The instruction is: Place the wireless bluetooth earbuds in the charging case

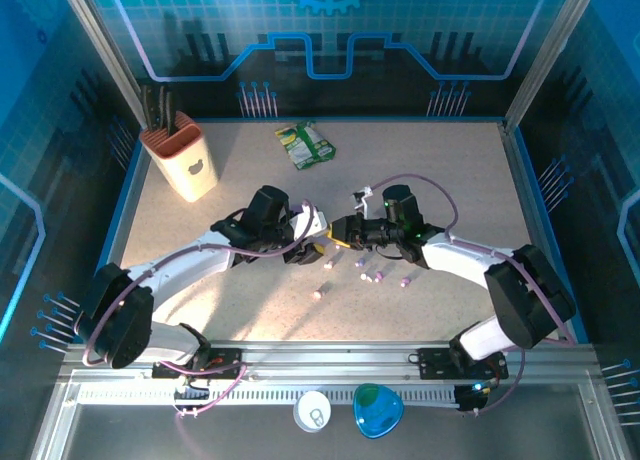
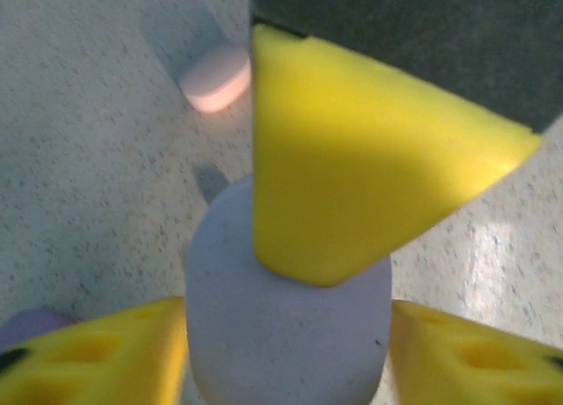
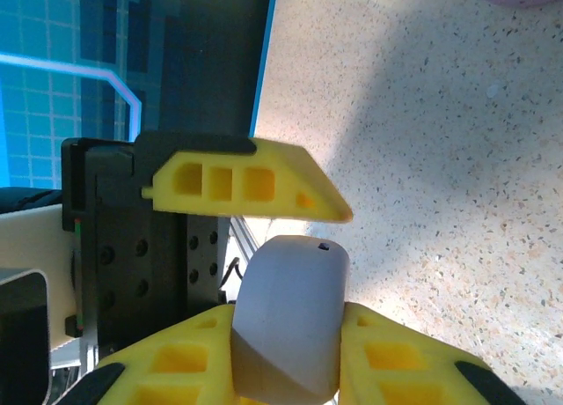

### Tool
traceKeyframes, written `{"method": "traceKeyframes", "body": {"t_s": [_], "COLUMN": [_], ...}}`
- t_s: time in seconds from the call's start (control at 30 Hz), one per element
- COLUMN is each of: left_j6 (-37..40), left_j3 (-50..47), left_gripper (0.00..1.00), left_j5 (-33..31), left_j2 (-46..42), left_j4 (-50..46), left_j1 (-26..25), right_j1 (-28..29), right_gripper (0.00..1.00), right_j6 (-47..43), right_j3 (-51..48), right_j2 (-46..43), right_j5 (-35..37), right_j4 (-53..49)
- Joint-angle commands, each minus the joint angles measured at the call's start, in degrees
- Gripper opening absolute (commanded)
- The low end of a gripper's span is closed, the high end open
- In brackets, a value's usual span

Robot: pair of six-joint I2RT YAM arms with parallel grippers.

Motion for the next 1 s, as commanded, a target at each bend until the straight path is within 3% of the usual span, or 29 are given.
{"method": "traceKeyframes", "body": {"t_s": [0.0, 0.17, 0.33, 0.5, 0.6, 0.73, 0.97], "left_j6": [-5.3, -16.6, -30.1, -33.3, -34.8, -34.3, -37.7], "left_j3": [-4.9, -11.2, -17.3, -11.7, -12.1, -9.6, -8.7], "left_gripper": [0.83, 0.85, 0.96, 0.96, 0.96, 0.95, 0.89], "left_j5": [1.7, 3.1, 5.4, 11.3, 12.1, 17.3, 21.9], "left_j2": [-3.9, -7.7, -5.4, -2.6, -0.8, 0.7, 5.9], "left_j4": [12.1, 28.6, 54.3, 54.3, 62.4, 63.6, 76.9], "left_j1": [-0.3, 0.3, 1.4, 1.1, 1.1, 1.0, 1.0], "right_j1": [-1.5, -5.2, -8.2, -10.3, -11.4, -12.1, -12.3], "right_gripper": [0.17, 0.2, 0.21, 0.23, 0.23, 0.23, 0.2], "right_j6": [0.7, 4.1, 8.9, 14.8, 22.2, 31.4, 43.4], "right_j3": [-1.3, -4.6, -7.6, -8.5, -10.8, -12.9, -14.5], "right_j2": [-4.5, -11.5, -18.7, -22.4, -22.5, -21.3, -16.1], "right_j5": [1.7, 3.0, 3.7, 0.8, -1.1, -1.9, -4.3], "right_j4": [1.6, 3.9, 5.6, 9.9, 20.4, 32.2, 52.4]}}
